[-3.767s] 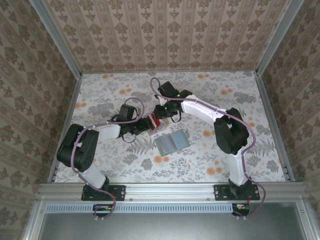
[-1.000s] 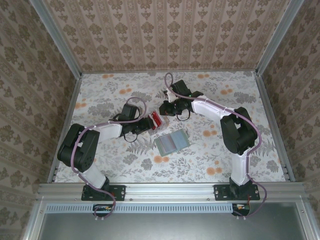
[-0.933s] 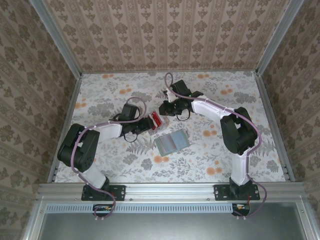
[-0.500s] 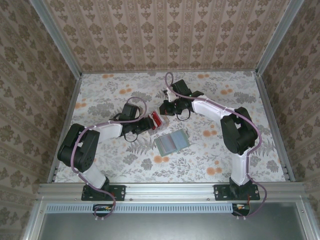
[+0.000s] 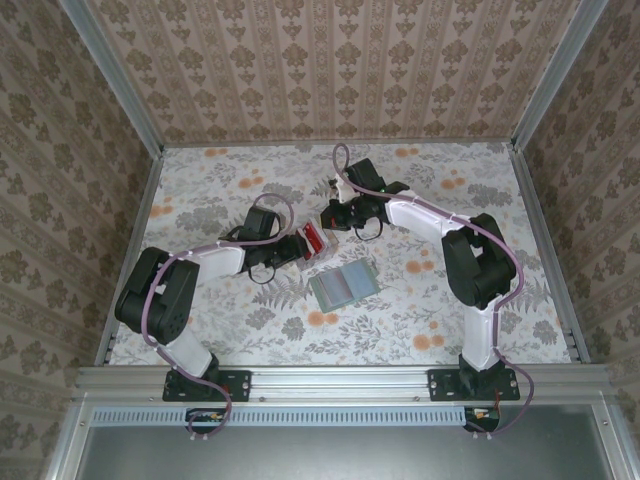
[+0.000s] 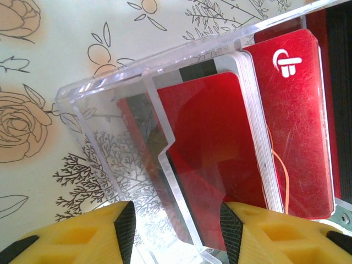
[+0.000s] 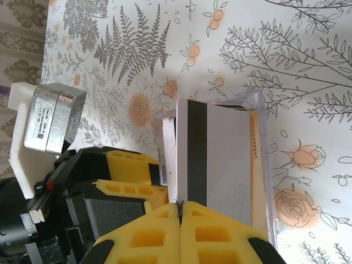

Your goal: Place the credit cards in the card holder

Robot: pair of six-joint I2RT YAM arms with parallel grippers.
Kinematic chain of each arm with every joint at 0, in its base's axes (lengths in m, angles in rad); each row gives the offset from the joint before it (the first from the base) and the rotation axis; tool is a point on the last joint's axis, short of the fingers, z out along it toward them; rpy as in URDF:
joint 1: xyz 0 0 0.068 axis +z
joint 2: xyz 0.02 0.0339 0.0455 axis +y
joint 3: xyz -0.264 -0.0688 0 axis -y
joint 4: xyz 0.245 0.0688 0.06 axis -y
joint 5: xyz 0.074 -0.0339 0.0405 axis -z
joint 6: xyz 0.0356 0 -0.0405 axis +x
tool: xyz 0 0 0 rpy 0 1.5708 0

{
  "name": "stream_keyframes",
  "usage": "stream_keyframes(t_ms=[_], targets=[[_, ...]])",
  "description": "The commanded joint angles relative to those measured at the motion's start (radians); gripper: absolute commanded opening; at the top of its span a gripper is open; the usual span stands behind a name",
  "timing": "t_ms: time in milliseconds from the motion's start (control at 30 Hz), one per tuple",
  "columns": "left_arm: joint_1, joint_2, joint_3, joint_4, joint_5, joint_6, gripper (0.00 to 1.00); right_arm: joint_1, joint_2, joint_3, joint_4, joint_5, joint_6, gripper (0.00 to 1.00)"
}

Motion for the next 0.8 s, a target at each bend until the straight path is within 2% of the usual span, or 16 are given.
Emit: stream_keyframes(t_ms=[0,533,767], targets=[[-0.022,-0.002,0.017,-0.025,0.007,0.032,0.50,0.003,-0.051,-0.022,0.017,-0.070,0.018,0.00],[-0.027,0.004,0.017,-0.022,0.003,0.030,0.50,0.001,-0.095,-0.037,-0.066,0.072,-0.085,0.00],[-0.028,0.000,0.020,-0.024,0.002,0.027,0.50,0.000,-0.147,-0.069,-0.041,0.128,-0.108,0.00]])
